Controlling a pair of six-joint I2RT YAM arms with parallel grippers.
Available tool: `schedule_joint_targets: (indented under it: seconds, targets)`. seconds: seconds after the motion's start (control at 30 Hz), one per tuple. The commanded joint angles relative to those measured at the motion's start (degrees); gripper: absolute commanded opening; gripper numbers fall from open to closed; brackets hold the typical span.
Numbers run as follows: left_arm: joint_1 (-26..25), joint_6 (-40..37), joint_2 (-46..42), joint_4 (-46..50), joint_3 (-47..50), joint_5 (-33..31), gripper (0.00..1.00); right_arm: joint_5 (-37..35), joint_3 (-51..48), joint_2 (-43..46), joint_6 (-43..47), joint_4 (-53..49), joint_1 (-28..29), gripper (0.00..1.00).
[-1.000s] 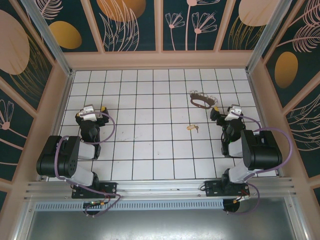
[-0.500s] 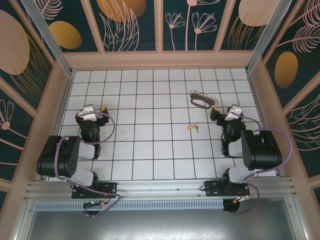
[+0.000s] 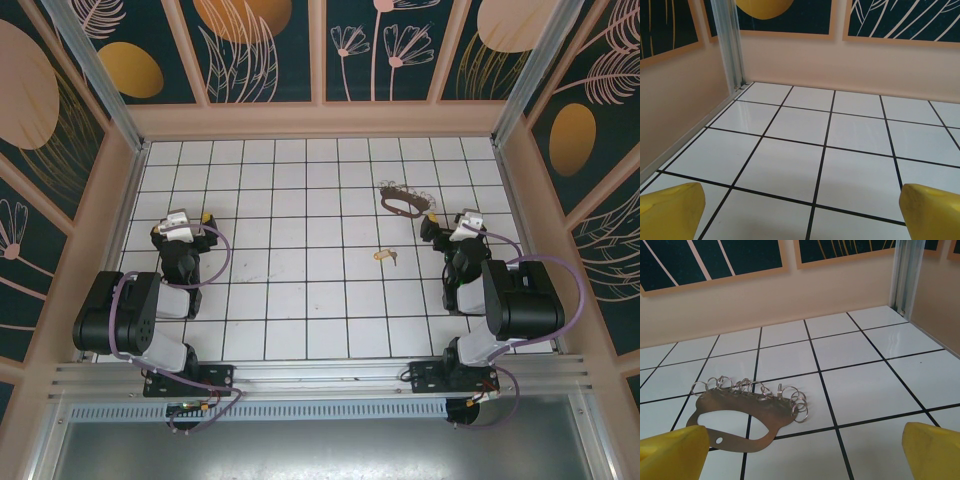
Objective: Put the keys on the keyring
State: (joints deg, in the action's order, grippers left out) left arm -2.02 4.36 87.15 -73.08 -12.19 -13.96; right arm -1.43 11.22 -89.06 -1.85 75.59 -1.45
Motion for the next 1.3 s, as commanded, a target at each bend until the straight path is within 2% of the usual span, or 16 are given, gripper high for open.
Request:
schedule_joint_targets:
  seconds: [0.0,1.13,1.27]
  targets:
    - [0.26,0.91,-0.01,-1.01,-0.75,-0.27,0.99,0.31,1.04,-0.42,0.53,0.59,-0.28,0.99]
    - [0.26,0.83,-0.14,-1.21,-0.72,-0.12,0.99,-2.44,-0.63,1.39,0.0,2.19,0.16,0.99]
    - [0.26,0.48,-1.44,1.25,-1.58,0.8,0.99,-1.3,2.48,1.88,0.65,-3.74,0.38,0.99]
